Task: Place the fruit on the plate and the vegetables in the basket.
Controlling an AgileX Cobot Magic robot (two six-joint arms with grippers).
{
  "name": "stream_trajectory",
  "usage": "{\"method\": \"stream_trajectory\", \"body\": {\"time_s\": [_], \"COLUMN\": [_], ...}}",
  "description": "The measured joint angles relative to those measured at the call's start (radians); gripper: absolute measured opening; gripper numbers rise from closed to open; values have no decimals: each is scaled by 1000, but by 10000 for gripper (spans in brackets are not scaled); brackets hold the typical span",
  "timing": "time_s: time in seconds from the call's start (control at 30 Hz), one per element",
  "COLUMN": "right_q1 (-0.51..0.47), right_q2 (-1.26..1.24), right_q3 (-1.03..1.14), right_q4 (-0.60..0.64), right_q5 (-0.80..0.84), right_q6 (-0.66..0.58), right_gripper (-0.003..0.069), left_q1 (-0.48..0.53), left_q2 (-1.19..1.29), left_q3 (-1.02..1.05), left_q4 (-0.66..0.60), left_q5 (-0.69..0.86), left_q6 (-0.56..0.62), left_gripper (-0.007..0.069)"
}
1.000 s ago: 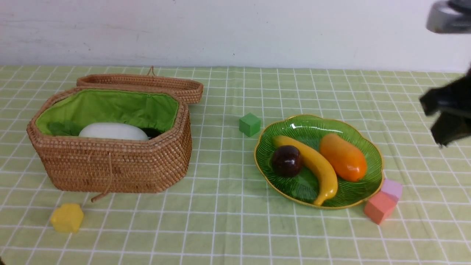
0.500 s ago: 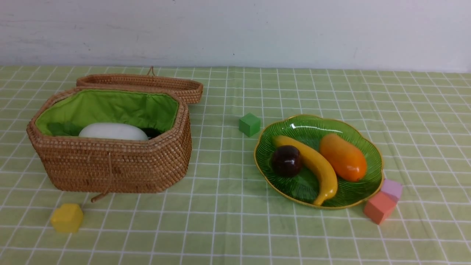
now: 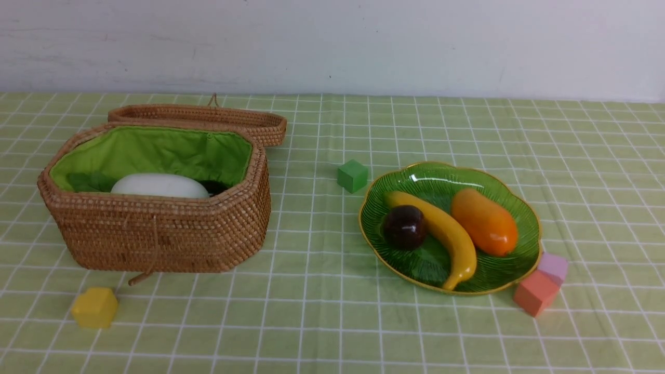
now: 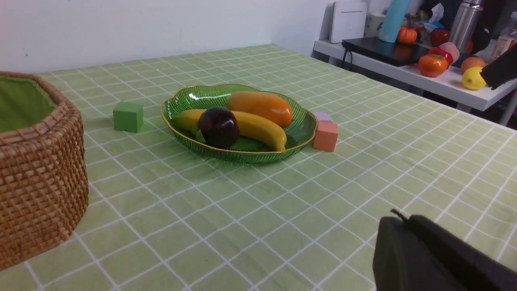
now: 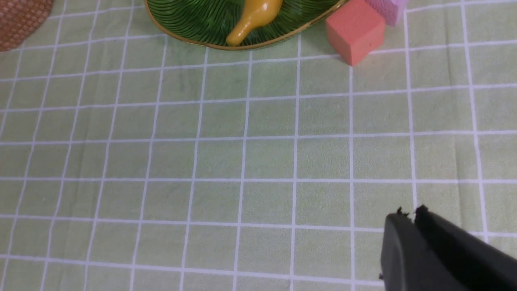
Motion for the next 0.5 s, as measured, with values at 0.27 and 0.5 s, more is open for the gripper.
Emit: {"method": "stream_trajectory", "body": {"time_s": [0.27, 0.5], "right_q1": [-85, -207], "right_q2": [-125, -435], "right_q3": [71, 476], "right_q4": [-62, -106], "right_q5": [-150, -538], "right_q6": [-34, -153], "right_gripper": [23, -18], "left_q1": [0, 0], "left_q2": [0, 0], "left_q3": [0, 0], "left_q4": [-1, -1], "left_q5": [3, 4], "left_q6": [0, 0], "left_gripper": [-11, -5]}}
